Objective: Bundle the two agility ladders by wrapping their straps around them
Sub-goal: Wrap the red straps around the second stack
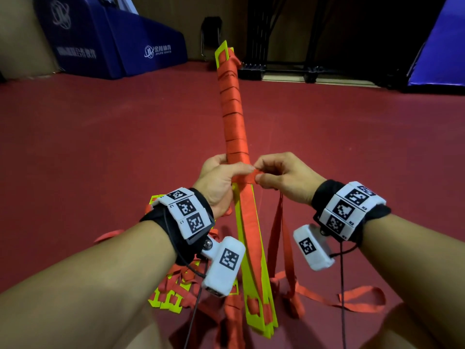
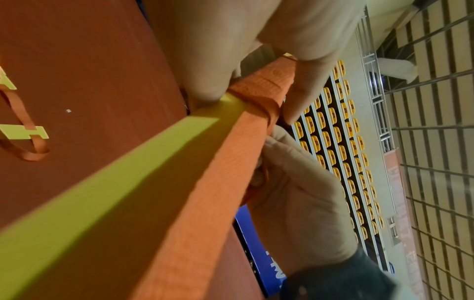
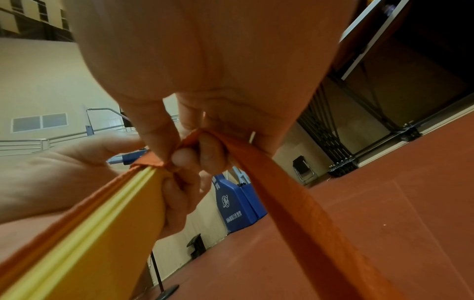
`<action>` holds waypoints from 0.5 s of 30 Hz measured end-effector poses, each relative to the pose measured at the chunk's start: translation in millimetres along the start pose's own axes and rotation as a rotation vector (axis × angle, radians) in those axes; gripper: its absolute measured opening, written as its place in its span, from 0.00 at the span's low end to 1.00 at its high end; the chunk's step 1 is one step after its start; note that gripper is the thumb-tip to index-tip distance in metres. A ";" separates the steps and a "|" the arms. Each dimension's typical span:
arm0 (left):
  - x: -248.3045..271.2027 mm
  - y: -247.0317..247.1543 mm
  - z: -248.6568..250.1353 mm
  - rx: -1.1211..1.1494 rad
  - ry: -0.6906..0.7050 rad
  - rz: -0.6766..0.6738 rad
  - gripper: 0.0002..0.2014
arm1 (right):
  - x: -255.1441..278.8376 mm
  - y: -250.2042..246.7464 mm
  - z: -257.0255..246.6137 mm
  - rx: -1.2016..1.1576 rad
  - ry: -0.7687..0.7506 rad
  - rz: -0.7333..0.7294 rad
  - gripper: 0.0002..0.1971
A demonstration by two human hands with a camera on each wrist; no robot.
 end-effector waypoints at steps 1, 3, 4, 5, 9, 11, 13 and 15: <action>-0.2 -1.1 -0.7 -0.014 0.006 0.023 0.23 | -0.5 -0.3 0.3 -0.004 0.001 0.010 0.10; -0.4 -0.5 -1.9 -0.047 0.017 0.046 0.31 | -1.2 -0.9 1.2 -0.024 0.015 0.022 0.07; -0.1 0.4 -2.0 -0.057 0.022 0.050 0.34 | -1.3 -0.7 2.4 -0.041 0.026 0.019 0.06; 0.4 1.8 -1.3 -0.053 0.022 0.049 0.36 | -1.6 -0.2 4.1 -0.063 0.037 0.012 0.06; 2.7 6.6 2.6 -0.010 0.029 0.009 0.25 | -0.3 5.9 5.8 -0.124 0.048 -0.033 0.07; 3.8 7.3 3.1 -0.013 0.030 -0.003 0.22 | 0.7 6.3 4.5 -0.122 0.033 -0.025 0.09; 2.9 5.5 3.8 -0.003 0.044 0.001 0.23 | 1.7 4.8 5.2 -0.115 0.032 -0.014 0.10; 3.1 4.4 6.0 0.001 0.048 0.007 0.23 | 2.6 4.0 6.4 -0.086 0.040 -0.023 0.13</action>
Point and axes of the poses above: each hand's wrist, its own x-axis away from the middle knuckle, its own y-axis out of the palm, z = x × y, the point moved 6 cm from there along -x, towards the middle knuckle, and after that the axes turned 8 degrees about -x, right-handed, at the moved point
